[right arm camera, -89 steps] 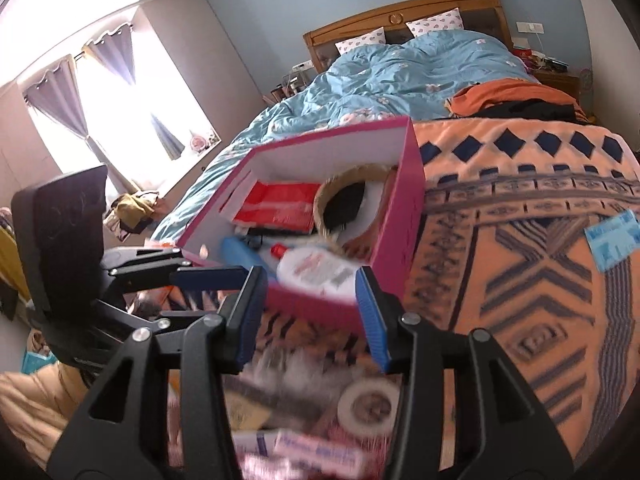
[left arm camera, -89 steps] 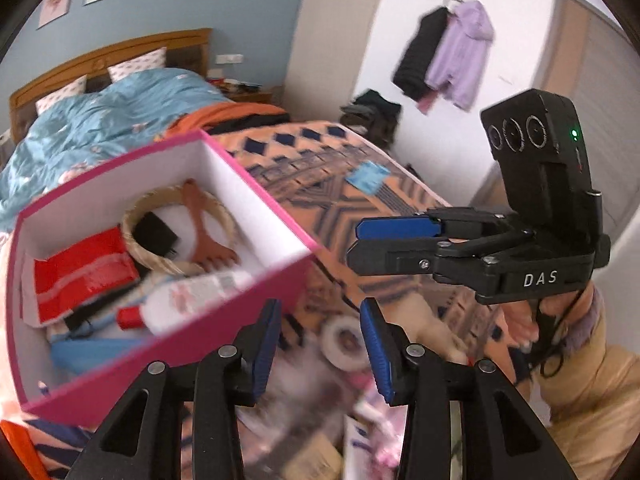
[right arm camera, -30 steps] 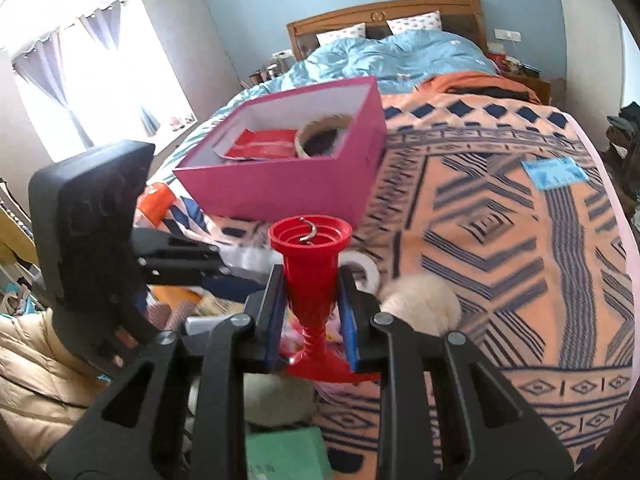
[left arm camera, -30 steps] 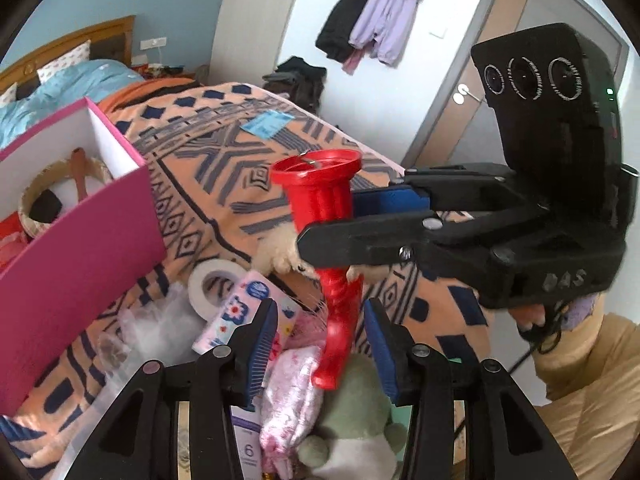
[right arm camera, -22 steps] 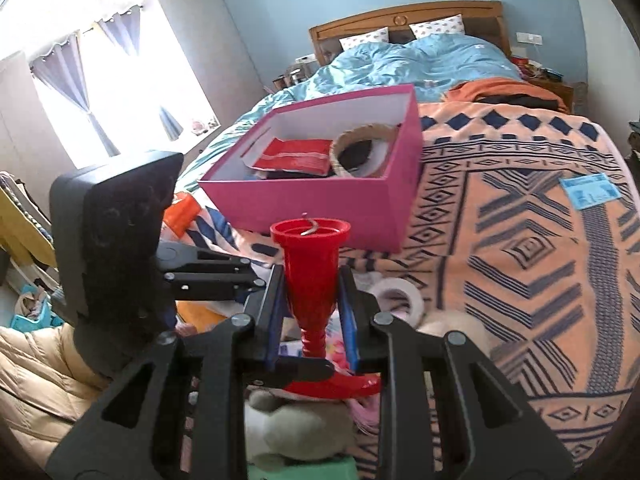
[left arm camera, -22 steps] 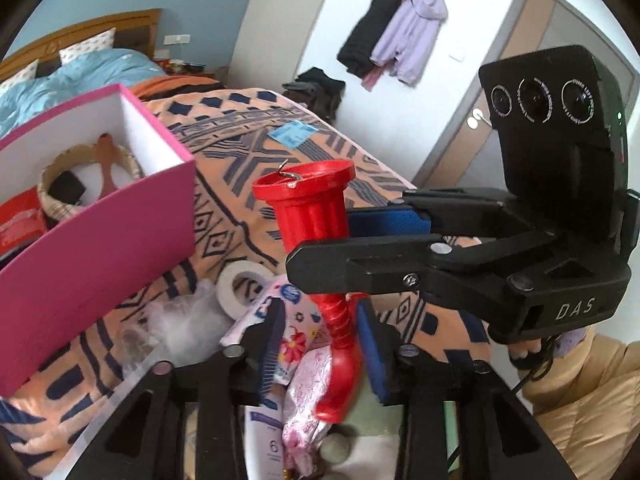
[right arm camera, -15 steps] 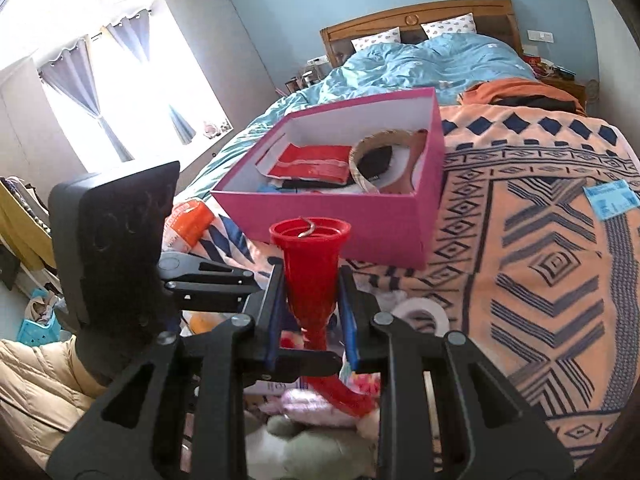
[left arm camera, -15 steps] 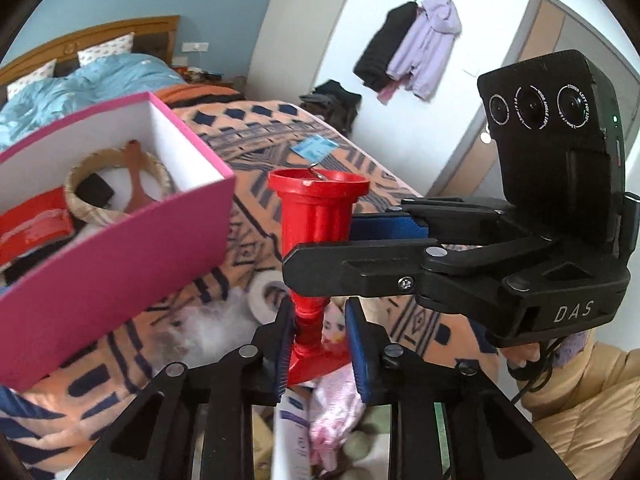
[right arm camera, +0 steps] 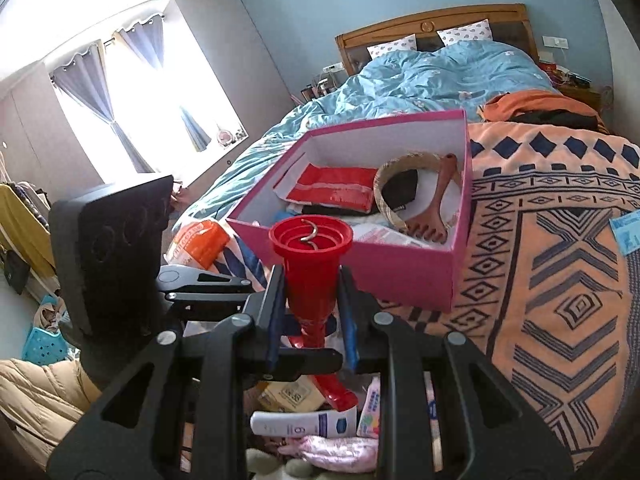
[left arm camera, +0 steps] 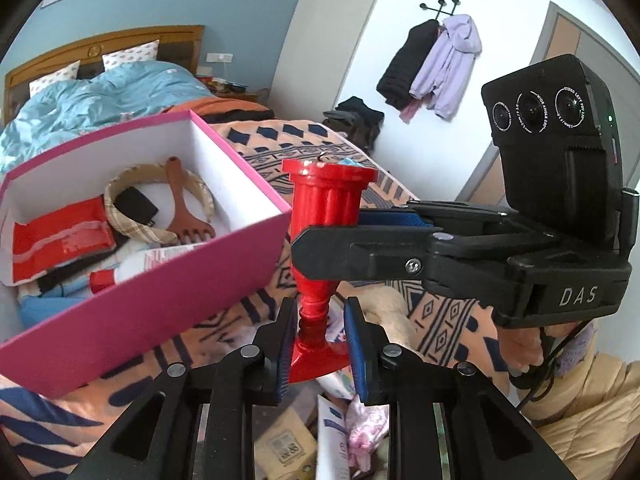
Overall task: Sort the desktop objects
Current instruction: 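Lift the red stand with the right gripper and carry it over the pink box, then lower the red stand into the pink box and open the right gripper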
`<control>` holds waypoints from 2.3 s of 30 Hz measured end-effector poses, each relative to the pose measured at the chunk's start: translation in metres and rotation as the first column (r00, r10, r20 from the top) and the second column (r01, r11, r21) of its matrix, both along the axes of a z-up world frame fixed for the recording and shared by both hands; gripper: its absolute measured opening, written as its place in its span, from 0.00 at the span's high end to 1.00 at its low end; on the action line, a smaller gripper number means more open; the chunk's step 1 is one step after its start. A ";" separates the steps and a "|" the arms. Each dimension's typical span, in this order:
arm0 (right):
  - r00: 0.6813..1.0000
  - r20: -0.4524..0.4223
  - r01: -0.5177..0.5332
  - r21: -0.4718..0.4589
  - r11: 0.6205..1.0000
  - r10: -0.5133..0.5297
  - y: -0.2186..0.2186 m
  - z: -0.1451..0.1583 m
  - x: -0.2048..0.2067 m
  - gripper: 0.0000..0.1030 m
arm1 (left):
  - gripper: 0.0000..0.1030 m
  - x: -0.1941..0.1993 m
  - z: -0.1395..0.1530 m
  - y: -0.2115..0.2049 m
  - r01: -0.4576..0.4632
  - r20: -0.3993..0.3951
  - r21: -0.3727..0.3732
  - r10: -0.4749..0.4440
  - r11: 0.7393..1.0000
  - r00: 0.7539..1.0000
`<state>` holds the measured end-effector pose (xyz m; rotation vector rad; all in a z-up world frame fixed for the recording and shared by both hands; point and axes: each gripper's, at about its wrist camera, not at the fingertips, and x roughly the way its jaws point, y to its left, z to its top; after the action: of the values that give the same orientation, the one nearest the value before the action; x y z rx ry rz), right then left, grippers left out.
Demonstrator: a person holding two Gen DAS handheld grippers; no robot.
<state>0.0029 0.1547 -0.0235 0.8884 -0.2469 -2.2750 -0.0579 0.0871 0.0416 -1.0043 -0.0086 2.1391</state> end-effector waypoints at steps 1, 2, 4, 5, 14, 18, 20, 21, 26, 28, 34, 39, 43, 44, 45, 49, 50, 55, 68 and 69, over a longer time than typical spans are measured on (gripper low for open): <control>1.000 -0.002 -0.001 -0.002 1.000 0.001 -0.001 0.002 -0.001 0.74 | 0.77 -0.002 0.001 -0.001 -0.005 0.000 0.001 0.005 1.000 1.000; 1.000 -0.007 -0.002 -0.002 1.000 0.002 -0.002 0.004 -0.004 0.74 | 0.77 -0.004 0.003 -0.002 -0.010 -0.002 0.000 0.010 1.000 1.000; 1.000 -0.016 -0.003 0.001 1.000 0.003 -0.004 0.008 -0.008 0.74 | 0.77 -0.008 0.007 -0.004 -0.021 -0.007 0.000 0.021 1.000 1.000; 1.000 -0.018 -0.003 0.001 1.000 0.004 -0.004 0.010 -0.010 0.74 | 0.77 -0.012 0.009 -0.006 -0.027 -0.007 0.004 0.027 1.000 1.000; 1.000 -0.018 -0.022 -0.008 1.000 0.022 -0.011 0.021 -0.036 0.74 | 0.77 -0.034 0.023 -0.014 -0.065 -0.025 0.000 0.065 0.998 0.998; 0.999 -0.019 -0.026 0.001 1.000 0.026 -0.015 0.025 -0.047 0.74 | 0.77 -0.045 0.025 -0.017 -0.076 -0.018 0.003 0.076 0.997 0.997; 1.000 -0.017 -0.024 0.004 1.000 0.024 -0.017 0.026 -0.052 0.74 | 0.77 -0.052 0.027 -0.018 -0.083 -0.011 0.004 0.083 0.997 0.997; 1.000 -0.017 -0.025 0.006 1.000 0.025 -0.018 0.027 -0.055 0.74 | 0.77 -0.055 0.027 -0.018 -0.087 -0.011 0.001 0.087 0.996 0.996; 1.000 -0.006 -0.017 0.010 1.000 0.017 -0.020 0.027 -0.069 0.74 | 0.77 -0.069 0.033 -0.018 -0.103 -0.008 -0.005 0.103 0.995 0.995; 1.000 -0.001 -0.016 0.007 1.000 0.016 -0.020 0.027 -0.076 0.74 | 0.77 -0.075 0.035 -0.017 -0.109 -0.012 -0.011 0.109 0.994 0.994; 1.000 0.010 -0.009 0.015 1.000 0.009 -0.020 0.027 -0.092 0.74 | 0.77 -0.092 0.033 -0.015 -0.122 0.009 -0.020 0.122 0.992 0.992; 1.000 0.023 -0.003 0.023 1.000 0.003 -0.020 0.025 -0.107 0.74 | 0.77 -0.108 0.030 -0.016 -0.143 0.037 -0.019 0.144 0.989 0.989; 0.999 0.043 -0.003 0.027 1.000 0.002 -0.021 0.020 -0.120 0.74 | 0.77 -0.119 0.024 -0.015 -0.159 0.060 -0.031 0.161 0.987 0.985; 0.999 0.047 -0.005 0.032 0.999 0.003 -0.021 0.018 -0.124 0.74 | 0.77 -0.122 0.023 -0.015 -0.161 0.063 -0.033 0.163 0.986 0.985; 0.999 0.051 -0.005 0.036 0.999 0.003 -0.022 0.017 -0.126 0.74 | 0.77 -0.125 0.021 -0.014 -0.164 0.068 -0.036 0.166 0.986 0.984; 0.997 0.076 -0.007 0.044 0.999 0.004 -0.022 0.010 -0.139 0.74 | 0.77 -0.134 0.016 -0.013 -0.173 0.088 -0.047 0.177 0.984 0.980; 0.997 0.080 -0.009 0.048 0.999 0.005 -0.023 0.009 -0.141 0.74 | 0.77 -0.136 0.014 -0.013 -0.175 0.095 -0.050 0.179 0.983 0.979; 0.995 0.102 -0.013 0.077 0.997 0.005 -0.025 0.002 -0.155 0.74 | 0.77 -0.147 0.008 -0.012 -0.184 0.115 -0.064 0.191 0.981 0.975; 0.989 0.147 -0.018 0.167 0.986 -0.006 -0.036 -0.012 -0.188 0.74 | 0.77 -0.174 -0.008 -0.010 -0.214 0.171 -0.109 0.231 0.971 0.958; 0.988 0.154 -0.018 0.182 0.983 -0.010 -0.038 -0.014 -0.192 0.74 | 0.77 -0.176 -0.008 -0.010 -0.218 0.172 -0.114 0.236 0.969 0.956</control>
<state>-0.1892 0.1165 -0.0374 1.1617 -0.1040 -2.2541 -0.2337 0.0775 0.0332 -1.3092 -0.1201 2.2614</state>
